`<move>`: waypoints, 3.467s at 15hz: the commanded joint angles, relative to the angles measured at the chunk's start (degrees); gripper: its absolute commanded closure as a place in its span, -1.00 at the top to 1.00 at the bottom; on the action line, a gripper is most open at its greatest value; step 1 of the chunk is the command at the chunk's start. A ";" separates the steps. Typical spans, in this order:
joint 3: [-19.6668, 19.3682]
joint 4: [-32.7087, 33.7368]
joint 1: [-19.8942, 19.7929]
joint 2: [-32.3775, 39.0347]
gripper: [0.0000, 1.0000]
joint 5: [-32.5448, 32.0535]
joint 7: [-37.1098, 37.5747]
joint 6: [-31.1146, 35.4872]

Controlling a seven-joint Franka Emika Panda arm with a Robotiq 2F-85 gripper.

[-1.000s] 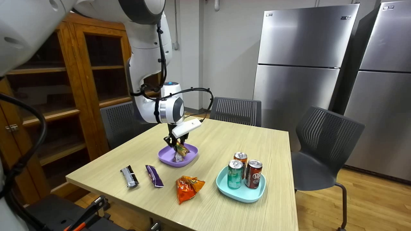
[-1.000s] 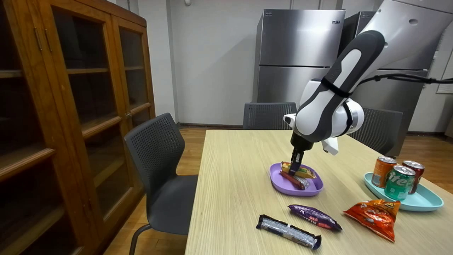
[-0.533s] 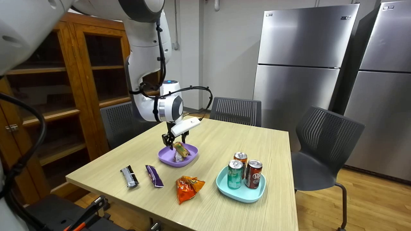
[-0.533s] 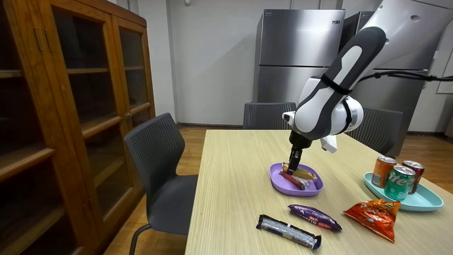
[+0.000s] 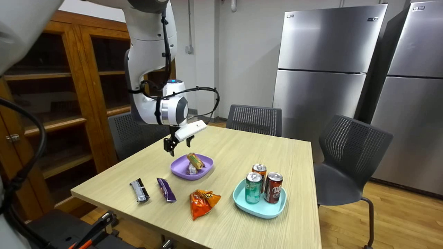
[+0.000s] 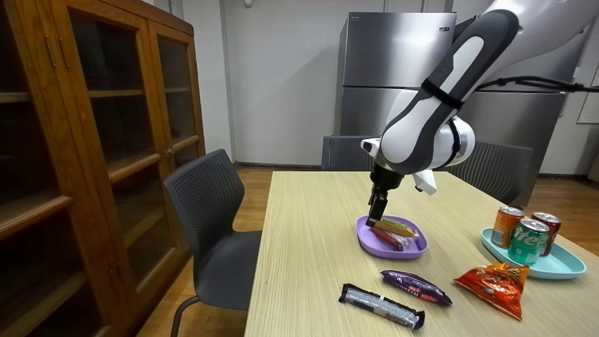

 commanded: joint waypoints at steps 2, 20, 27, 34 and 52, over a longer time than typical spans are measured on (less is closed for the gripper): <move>8.17 -7.34 -5.64 -4.76 1.00 0.92 -9.67 -0.16; 6.39 -20.76 4.96 -10.79 1.00 5.20 -9.08 -4.94; -0.61 -20.84 12.15 -8.28 1.00 3.59 -0.02 -3.09; -5.65 -20.11 18.00 -6.32 1.00 0.98 9.26 -1.10; -13.79 -20.49 26.45 -6.76 -0.94 -9.05 27.70 3.07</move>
